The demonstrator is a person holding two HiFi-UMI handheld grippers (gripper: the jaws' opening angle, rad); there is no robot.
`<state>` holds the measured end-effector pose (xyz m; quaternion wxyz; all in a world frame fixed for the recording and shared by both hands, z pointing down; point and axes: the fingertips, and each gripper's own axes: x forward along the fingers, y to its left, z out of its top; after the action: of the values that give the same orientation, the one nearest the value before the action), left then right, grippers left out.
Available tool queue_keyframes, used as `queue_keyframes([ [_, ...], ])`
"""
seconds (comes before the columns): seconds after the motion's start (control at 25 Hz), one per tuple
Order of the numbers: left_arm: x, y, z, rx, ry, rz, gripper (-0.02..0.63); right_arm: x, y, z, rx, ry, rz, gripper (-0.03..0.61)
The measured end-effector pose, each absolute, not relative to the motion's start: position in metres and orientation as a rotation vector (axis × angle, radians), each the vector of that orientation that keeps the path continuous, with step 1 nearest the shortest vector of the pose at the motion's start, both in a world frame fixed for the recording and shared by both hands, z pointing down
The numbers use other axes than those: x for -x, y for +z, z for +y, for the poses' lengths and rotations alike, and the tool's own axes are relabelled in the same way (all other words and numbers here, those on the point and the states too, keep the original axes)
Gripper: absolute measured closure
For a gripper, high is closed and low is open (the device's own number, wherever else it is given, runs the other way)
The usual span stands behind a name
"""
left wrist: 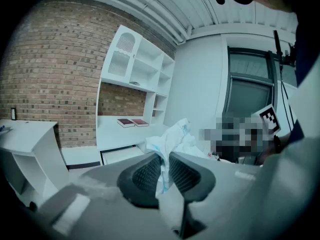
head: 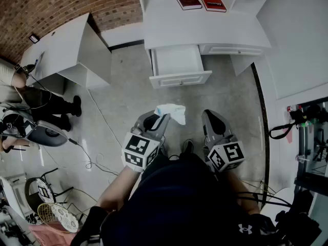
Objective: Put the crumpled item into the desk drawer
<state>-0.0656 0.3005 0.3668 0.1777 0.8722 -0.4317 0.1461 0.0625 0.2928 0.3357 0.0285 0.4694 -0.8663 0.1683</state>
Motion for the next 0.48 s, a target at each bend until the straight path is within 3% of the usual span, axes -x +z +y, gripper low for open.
queue_keyframes([
  [0.48, 0.027, 0.369, 0.292, -2.438, 0.431, -1.305, 0.560, -0.118, 0.333, 0.281, -1.476, 0.532, -2.751, 0.576],
])
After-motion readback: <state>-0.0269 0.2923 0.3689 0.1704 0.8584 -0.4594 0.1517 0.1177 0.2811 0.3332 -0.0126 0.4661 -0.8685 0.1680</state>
